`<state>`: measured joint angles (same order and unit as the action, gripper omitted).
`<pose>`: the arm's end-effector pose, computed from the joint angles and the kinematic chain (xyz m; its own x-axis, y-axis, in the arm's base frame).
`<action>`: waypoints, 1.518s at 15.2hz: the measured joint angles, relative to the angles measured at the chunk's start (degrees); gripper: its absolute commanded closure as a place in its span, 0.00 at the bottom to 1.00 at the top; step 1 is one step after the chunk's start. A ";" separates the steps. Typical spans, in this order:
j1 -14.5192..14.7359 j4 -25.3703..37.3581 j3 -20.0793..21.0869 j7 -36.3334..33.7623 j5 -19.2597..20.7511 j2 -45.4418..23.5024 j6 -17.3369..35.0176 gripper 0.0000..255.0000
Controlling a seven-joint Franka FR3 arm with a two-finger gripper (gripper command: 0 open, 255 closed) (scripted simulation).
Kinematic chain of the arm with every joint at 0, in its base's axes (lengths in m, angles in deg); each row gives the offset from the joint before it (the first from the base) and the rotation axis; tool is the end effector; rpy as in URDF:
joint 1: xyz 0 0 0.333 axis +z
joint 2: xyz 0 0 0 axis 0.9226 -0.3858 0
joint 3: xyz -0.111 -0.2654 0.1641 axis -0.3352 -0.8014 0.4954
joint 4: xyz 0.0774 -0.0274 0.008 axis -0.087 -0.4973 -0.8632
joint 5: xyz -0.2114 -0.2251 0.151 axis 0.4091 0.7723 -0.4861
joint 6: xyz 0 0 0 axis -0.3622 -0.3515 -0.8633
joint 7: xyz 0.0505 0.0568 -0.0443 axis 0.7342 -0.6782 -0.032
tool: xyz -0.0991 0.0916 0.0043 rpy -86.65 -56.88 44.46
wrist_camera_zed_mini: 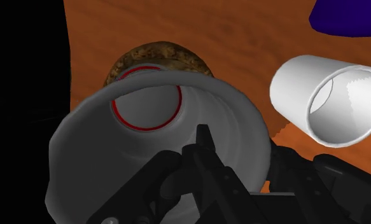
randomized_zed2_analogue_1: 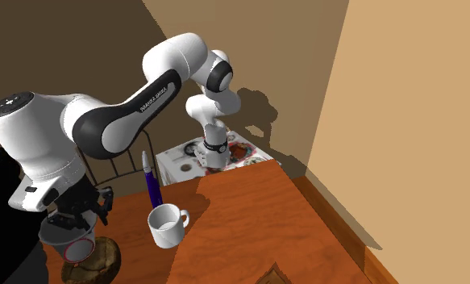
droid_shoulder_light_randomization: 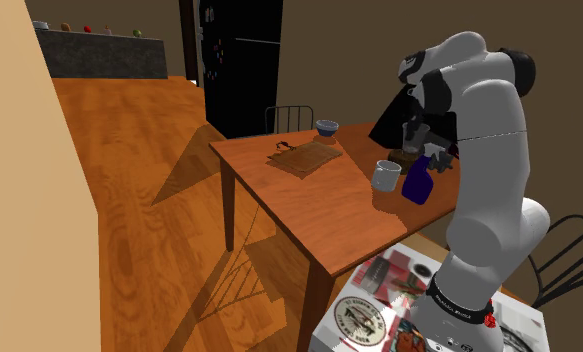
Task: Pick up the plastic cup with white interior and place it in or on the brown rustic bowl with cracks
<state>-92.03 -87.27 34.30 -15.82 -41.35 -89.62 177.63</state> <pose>0.3068 -0.5458 0.4630 0.9978 -0.0659 0.0059 -0.0656 -0.9969 -0.0433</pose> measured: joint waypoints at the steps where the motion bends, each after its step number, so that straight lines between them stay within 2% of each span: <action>1: -0.01 -0.09 0.00 0.03 -0.03 -0.03 0.16 1.00; 5: -0.06 -0.03 0.03 0.05 -0.08 -0.12 0.17 1.00; 6: -0.07 -0.07 0.01 0.07 -0.08 -0.11 0.22 0.00; 12: 0.05 -0.26 0.02 0.13 -0.02 0.01 0.31 0.00; 14: -0.35 1.89 -0.15 -0.36 0.33 0.16 -2.04 0.00; 16: -1.95 6.12 -0.08 -0.48 0.15 -0.44 -5.52 0.00; 23: -2.34 7.46 -0.12 -0.74 0.24 -0.50 -7.06 0.00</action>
